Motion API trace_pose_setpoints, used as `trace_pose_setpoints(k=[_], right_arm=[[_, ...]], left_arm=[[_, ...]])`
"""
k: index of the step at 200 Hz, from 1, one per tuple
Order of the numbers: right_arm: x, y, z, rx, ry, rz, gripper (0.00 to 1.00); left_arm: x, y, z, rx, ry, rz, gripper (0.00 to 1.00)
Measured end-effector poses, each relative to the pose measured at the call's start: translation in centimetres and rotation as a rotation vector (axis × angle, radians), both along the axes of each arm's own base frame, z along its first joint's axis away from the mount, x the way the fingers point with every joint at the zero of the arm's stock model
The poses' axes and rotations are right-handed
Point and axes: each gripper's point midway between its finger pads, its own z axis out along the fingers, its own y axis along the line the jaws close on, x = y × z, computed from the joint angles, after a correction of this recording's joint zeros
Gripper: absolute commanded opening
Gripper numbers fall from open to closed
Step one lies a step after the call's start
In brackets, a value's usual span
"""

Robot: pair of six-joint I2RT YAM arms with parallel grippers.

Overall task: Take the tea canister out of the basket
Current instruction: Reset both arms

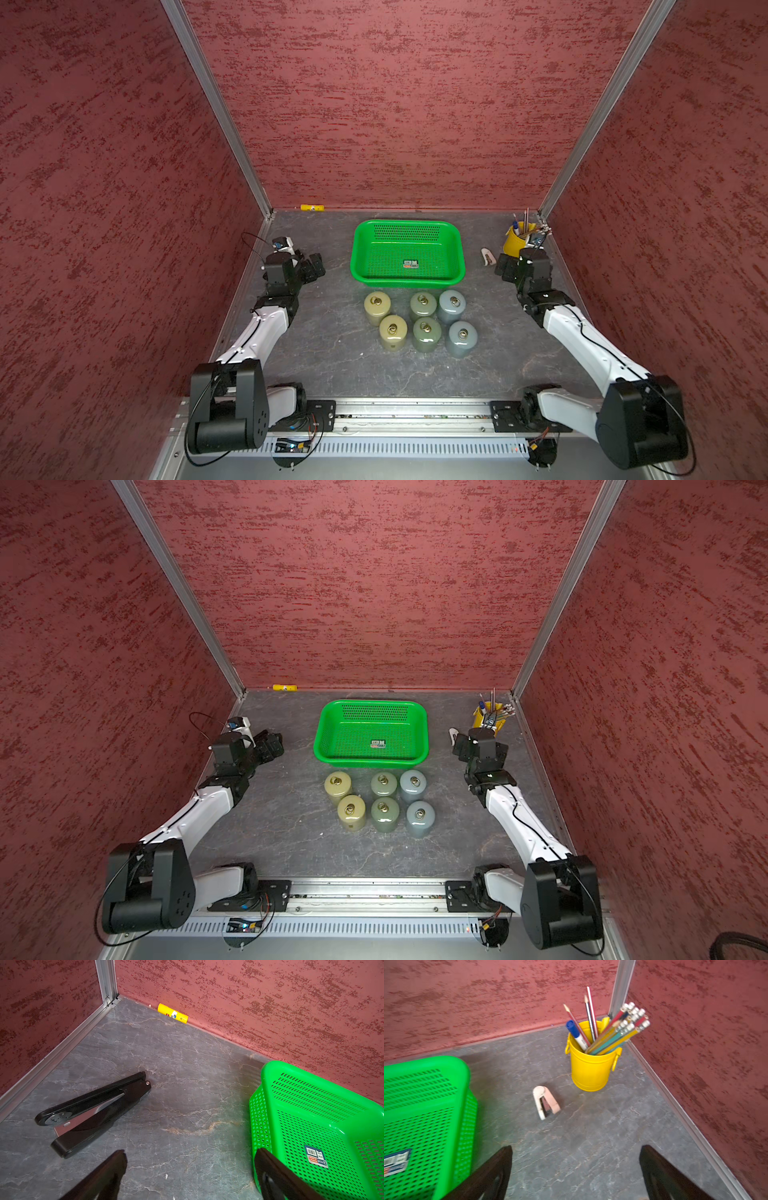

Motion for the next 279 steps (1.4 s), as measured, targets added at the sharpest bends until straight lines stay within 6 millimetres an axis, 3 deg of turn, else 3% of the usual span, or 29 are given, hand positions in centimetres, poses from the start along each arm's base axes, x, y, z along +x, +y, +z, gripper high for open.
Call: trace_pose_setpoints(k=[37, 65, 98, 124, 155, 173, 196, 253, 279], right_arm=[[0.8, -1.1, -3.1, -0.036, -0.038, -0.014, 0.99], [1.2, -1.2, -6.2, -0.065, -0.037, -0.002, 0.98], [1.7, -1.2, -8.0, -0.075, -0.07, 0.002, 0.98], [1.9, -1.2, -7.5, -0.077, -0.112, 0.005, 0.99], [2.4, -1.0, -6.2, -0.075, -0.173, 0.017, 0.99], [2.3, -0.6, -5.9, -0.074, -0.199, 0.04, 0.99], [1.7, -0.2, -6.5, -0.074, -0.201, 0.07, 0.99], [2.1, 0.8, -5.9, -0.075, -0.259, 0.13, 0.99], [1.8, 1.0, -7.4, -0.073, -0.229, 0.145, 0.99]], left_arm=[[0.9, 0.9, -1.2, 0.055, -0.015, 0.013, 1.0], [0.8, 1.6, -3.2, 0.101, -0.013, 0.019, 1.0], [0.7, 1.9, -4.9, 0.118, -0.033, 0.018, 1.0], [1.2, 1.8, -5.2, 0.125, -0.049, 0.006, 1.0], [1.5, 0.7, -4.1, 0.163, -0.129, -0.036, 1.0], [1.0, -0.7, -5.3, 0.188, -0.146, -0.076, 1.0], [0.5, -1.1, -6.8, 0.2, -0.115, -0.094, 1.0], [0.9, -0.9, -5.7, 0.229, -0.163, -0.078, 1.0], [1.0, -1.0, -5.5, 0.235, -0.168, -0.08, 1.0]])
